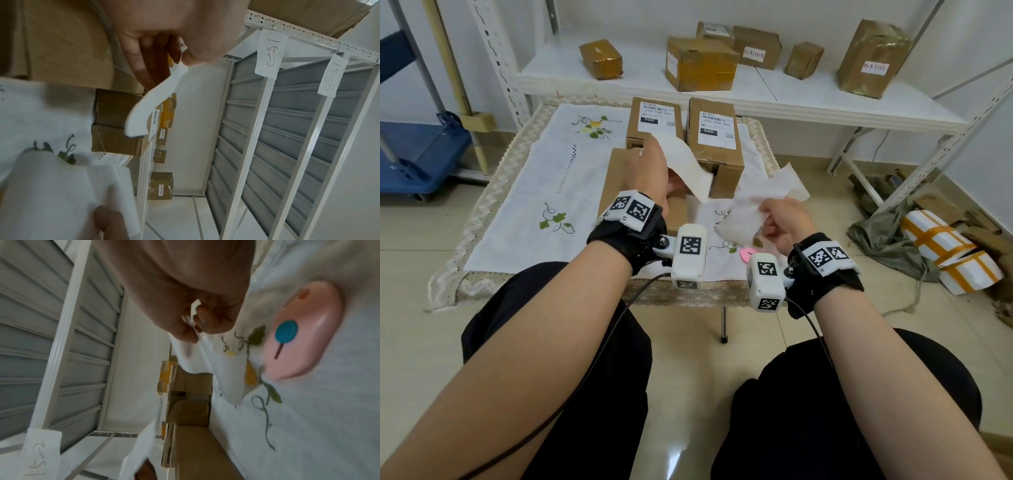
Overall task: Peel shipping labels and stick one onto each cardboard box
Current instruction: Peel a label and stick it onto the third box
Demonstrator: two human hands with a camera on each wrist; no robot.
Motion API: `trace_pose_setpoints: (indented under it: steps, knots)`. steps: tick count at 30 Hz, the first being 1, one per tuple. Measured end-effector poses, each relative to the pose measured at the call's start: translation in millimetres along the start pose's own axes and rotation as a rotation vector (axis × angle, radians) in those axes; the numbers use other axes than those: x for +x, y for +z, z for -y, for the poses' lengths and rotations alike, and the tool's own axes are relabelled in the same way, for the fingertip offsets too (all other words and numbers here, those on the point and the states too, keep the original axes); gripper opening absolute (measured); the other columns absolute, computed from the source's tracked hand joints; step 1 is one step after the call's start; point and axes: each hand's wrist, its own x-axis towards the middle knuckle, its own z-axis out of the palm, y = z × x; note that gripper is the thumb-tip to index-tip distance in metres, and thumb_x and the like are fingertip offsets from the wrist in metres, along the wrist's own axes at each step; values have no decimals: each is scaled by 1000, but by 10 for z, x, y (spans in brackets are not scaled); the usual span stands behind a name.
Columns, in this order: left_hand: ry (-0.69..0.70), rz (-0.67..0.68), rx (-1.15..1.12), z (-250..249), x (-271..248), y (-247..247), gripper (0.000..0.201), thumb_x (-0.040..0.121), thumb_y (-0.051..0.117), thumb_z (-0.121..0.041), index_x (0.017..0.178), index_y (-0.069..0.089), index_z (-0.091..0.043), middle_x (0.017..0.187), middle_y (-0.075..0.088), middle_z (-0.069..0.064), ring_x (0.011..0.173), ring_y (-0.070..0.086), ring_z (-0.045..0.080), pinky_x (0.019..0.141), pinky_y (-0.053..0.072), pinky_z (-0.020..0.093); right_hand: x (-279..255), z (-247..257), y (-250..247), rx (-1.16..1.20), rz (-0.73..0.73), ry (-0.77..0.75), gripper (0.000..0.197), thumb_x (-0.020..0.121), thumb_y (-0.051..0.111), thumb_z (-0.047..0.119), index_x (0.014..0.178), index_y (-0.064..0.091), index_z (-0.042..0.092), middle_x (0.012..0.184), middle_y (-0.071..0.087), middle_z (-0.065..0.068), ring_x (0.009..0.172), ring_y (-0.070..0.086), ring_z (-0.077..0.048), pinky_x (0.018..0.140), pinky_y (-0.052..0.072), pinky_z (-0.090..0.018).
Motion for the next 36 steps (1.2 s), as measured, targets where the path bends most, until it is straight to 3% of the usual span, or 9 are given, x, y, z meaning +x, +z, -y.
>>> trace_pose_setpoints:
  steps: [5, 9, 12, 18, 24, 28, 32, 34, 36]
  knots:
    - [3, 31, 9, 20, -10, 11, 34, 96, 39, -27, 118, 62, -15, 101, 72, 4, 83, 70, 15, 59, 59, 28, -37, 73, -41, -114, -20, -140, 29, 87, 40, -6, 76, 54, 17, 71, 36, 1, 58, 28, -12, 45, 23, -21]
    - [-2, 64, 34, 42, -34, 41, 34, 99, 38, -27, 118, 60, -11, 91, 70, 2, 75, 69, 12, 56, 57, 26, -37, 94, -43, -184, -2, -187, 35, 86, 38, -8, 71, 57, 18, 71, 41, 1, 62, 30, -13, 52, 24, -25]
    - [7, 54, 38, 51, -37, 56, 30, 101, 38, -25, 118, 58, -10, 89, 66, 1, 74, 66, 11, 61, 60, 29, -30, 86, -44, -210, 1, -163, 28, 87, 42, -6, 71, 49, 16, 71, 38, 0, 60, 31, -13, 53, 25, -26]
    - [-14, 72, 59, 75, -30, 75, 27, 99, 41, -24, 117, 56, -11, 90, 64, -1, 76, 64, 9, 65, 60, 29, -10, 89, -94, -198, -45, -44, 8, 87, 50, 6, 88, 47, 13, 73, 38, -1, 58, 32, -14, 39, 28, -21]
    - [-34, 104, 86, 86, -20, 62, 32, 96, 41, -29, 120, 57, -14, 104, 68, 2, 92, 69, 19, 61, 59, 28, -6, 40, -125, -103, -45, 2, 14, 86, 51, 4, 82, 43, 16, 66, 33, -1, 49, 26, -12, 39, 18, -17]
    - [-32, 107, 89, 83, -21, 62, 31, 97, 41, -30, 120, 57, -15, 106, 68, 2, 92, 68, 17, 59, 58, 27, 7, 15, -139, -81, -27, 44, 16, 88, 48, 0, 80, 44, 13, 65, 38, -3, 48, 33, -12, 39, 20, -18]
    - [-24, 105, 84, 92, -8, 67, 29, 97, 41, -28, 118, 57, -16, 102, 67, 1, 90, 67, 16, 67, 61, 31, -6, 12, -124, -102, 27, 55, 18, 89, 47, -1, 80, 42, 14, 66, 37, -3, 48, 32, -11, 39, 23, -19]
    - [-21, 104, 83, 94, 2, 66, 29, 97, 41, -28, 118, 57, -15, 101, 67, 1, 90, 67, 16, 70, 61, 33, -63, 31, -76, -181, 68, 50, 14, 89, 47, 4, 82, 43, 15, 71, 40, -5, 53, 35, -16, 44, 29, -23]
    - [-22, 103, 84, 94, 9, 62, 29, 96, 42, -28, 118, 57, -16, 102, 67, 1, 92, 67, 17, 68, 61, 32, -96, 40, -24, -240, 106, 45, 7, 87, 49, 12, 86, 46, 17, 86, 48, -11, 72, 46, -26, 64, 39, -34]
